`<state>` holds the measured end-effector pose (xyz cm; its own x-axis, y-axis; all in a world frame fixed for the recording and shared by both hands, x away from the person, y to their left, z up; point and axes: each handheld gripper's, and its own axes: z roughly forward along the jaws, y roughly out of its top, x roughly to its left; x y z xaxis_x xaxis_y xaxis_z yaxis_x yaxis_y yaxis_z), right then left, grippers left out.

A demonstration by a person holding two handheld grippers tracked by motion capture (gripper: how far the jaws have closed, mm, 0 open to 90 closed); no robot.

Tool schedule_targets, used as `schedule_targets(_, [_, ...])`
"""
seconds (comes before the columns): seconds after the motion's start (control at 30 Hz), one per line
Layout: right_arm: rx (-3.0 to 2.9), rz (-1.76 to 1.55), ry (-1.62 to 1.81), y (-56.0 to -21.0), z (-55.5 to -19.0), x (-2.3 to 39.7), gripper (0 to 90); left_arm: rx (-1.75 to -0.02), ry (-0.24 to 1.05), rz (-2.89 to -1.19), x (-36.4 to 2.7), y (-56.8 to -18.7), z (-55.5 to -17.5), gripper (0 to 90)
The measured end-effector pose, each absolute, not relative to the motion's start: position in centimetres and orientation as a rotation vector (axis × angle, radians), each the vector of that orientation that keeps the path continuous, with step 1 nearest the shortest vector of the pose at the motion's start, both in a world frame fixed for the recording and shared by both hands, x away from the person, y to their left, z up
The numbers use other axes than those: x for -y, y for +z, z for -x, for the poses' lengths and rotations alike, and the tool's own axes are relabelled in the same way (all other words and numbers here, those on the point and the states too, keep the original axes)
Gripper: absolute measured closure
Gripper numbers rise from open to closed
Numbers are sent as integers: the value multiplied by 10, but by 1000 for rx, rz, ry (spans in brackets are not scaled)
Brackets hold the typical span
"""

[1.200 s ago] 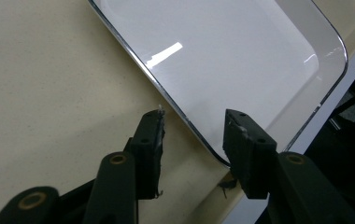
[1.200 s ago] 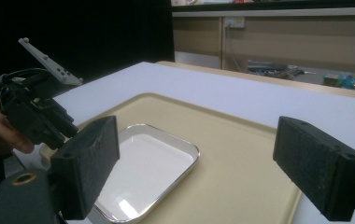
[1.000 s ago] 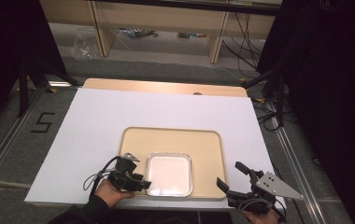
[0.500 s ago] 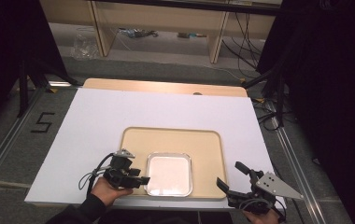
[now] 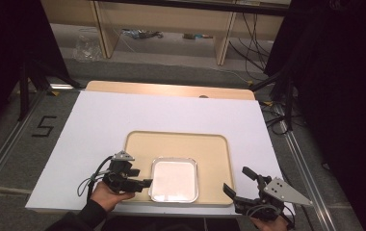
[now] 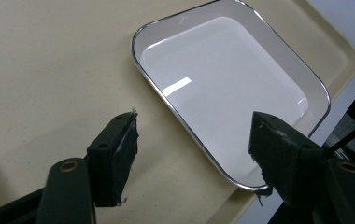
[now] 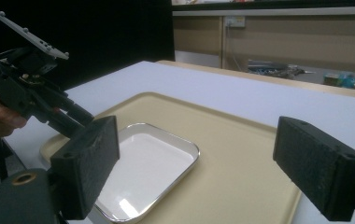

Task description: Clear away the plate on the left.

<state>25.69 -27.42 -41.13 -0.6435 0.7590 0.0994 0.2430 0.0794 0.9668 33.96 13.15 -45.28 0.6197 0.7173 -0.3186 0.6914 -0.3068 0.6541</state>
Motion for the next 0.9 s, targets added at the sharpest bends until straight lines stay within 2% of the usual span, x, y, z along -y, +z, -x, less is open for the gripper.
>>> schedule_targets(0.47, [-1934, -986, 1593, -411, -257, 274, 154, -1034, 97, -1957, -138, -443, -332, 281])
schedule_targets(0.9, [-1934, -989, 1592, -411, -256, 274, 154, -949, 162, -1883, -148, -433, -323, 192])
